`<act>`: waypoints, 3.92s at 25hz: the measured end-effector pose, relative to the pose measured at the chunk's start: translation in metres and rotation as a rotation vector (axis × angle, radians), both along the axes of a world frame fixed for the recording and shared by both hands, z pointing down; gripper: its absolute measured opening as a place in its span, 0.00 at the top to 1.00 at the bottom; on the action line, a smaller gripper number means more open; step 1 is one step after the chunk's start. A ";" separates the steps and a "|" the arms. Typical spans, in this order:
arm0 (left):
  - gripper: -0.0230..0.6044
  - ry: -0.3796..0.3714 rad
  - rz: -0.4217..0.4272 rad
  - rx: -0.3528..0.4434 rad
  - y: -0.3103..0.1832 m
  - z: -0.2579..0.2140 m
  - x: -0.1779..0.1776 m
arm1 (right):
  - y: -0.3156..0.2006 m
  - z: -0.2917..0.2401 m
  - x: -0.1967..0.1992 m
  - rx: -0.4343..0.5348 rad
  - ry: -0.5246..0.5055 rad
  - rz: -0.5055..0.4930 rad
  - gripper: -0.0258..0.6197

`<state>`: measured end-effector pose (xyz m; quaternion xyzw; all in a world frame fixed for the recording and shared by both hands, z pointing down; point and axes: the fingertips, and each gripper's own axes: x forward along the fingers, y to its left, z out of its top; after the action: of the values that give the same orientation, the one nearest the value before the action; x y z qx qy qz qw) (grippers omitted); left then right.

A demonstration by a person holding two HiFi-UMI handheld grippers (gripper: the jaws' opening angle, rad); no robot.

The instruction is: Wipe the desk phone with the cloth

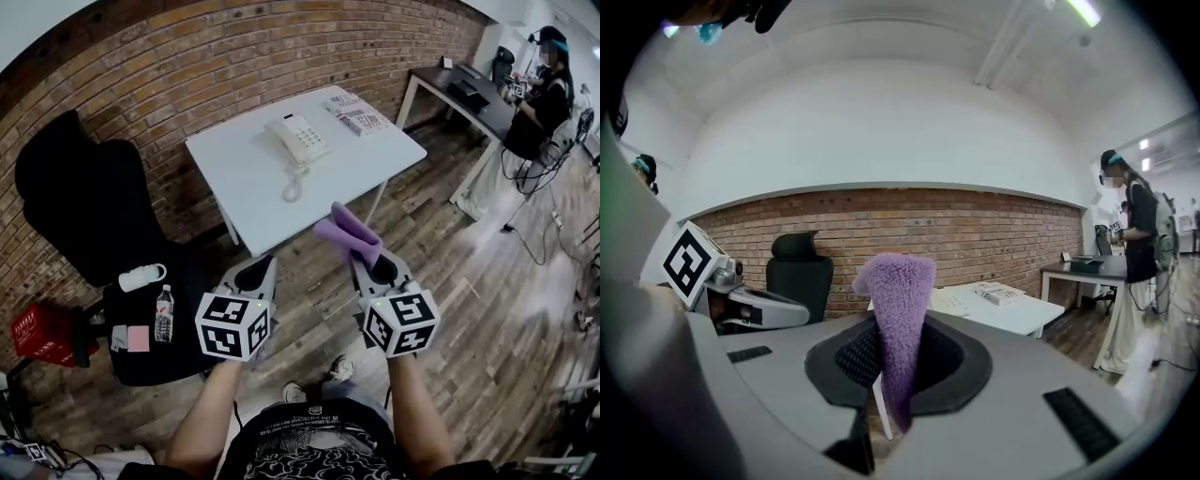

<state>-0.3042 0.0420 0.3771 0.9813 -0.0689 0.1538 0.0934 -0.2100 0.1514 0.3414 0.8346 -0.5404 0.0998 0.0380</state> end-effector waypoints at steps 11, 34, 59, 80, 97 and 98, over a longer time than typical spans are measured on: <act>0.95 -0.021 -0.013 0.018 -0.018 0.009 0.064 | -0.022 0.010 0.067 0.019 -0.017 -0.019 0.89; 0.95 -0.064 -0.197 0.036 -0.044 0.005 0.262 | -0.063 0.020 0.274 0.019 -0.074 -0.227 0.89; 0.95 -0.068 -0.421 0.004 -0.111 0.029 0.303 | -0.159 0.039 0.339 -0.027 -0.056 -0.475 0.89; 0.95 -0.103 -0.517 -0.055 -0.284 0.057 0.357 | -0.367 0.055 0.408 -0.152 0.048 -0.619 0.89; 0.95 -0.137 -0.566 -0.108 -0.335 0.081 0.359 | -0.469 0.108 0.404 -0.376 0.257 -0.777 0.89; 0.95 -0.140 -0.572 -0.110 -0.334 0.082 0.359 | -0.468 0.112 0.401 -0.385 0.256 -0.794 0.89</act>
<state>0.0545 -0.2920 0.4592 0.9025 -0.3402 0.1922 0.1811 0.1908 -0.3168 0.4537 0.5464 -0.7808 0.0725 0.2942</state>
